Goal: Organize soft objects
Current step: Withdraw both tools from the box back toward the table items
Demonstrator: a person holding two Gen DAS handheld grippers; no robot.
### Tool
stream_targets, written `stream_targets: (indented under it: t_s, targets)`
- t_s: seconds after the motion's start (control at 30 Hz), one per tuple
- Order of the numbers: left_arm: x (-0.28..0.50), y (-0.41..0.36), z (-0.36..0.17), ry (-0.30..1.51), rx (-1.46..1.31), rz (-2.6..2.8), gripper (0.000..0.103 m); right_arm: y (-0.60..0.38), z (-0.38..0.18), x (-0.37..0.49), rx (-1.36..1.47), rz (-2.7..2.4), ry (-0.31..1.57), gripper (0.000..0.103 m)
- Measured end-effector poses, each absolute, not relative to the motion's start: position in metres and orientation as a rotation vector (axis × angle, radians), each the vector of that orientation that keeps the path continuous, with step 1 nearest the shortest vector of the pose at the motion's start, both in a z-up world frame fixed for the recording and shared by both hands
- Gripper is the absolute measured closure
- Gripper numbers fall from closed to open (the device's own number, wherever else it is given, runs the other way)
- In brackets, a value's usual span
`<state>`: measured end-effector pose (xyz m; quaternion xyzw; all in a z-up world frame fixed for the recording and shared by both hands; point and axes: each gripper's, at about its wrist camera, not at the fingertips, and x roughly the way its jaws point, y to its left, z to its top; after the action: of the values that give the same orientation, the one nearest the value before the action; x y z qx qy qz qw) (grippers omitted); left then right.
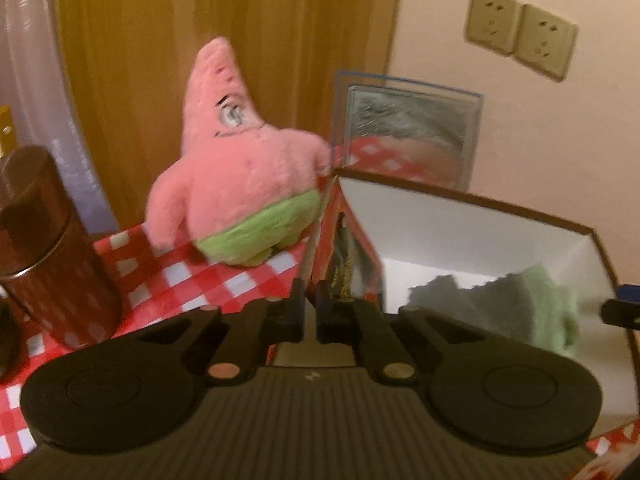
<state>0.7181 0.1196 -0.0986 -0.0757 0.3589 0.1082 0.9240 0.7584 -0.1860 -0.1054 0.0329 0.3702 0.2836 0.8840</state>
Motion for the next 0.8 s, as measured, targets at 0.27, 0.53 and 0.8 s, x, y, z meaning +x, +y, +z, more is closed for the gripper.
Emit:
stream_targets:
  t_s: [0.27, 0.53, 0.8]
  targets:
    - [0.713, 0.067, -0.078, 0.684, -0.156, 0.037, 0.102, -0.204, -0.101, 0.76, 0.101, 0.56, 0.758, 0.031]
    - [0.694, 0.036, -0.074, 0.704, -0.179, 0.026, 0.096, -0.221, -0.088, 0.748, 0.12, 0.56, 0.739, 0.031]
    - [0.627, 0.056, -0.039, 0.659, -0.235, 0.105, 0.09, -0.24, -0.083, 0.714, 0.159, 0.583, 0.74, 0.031]
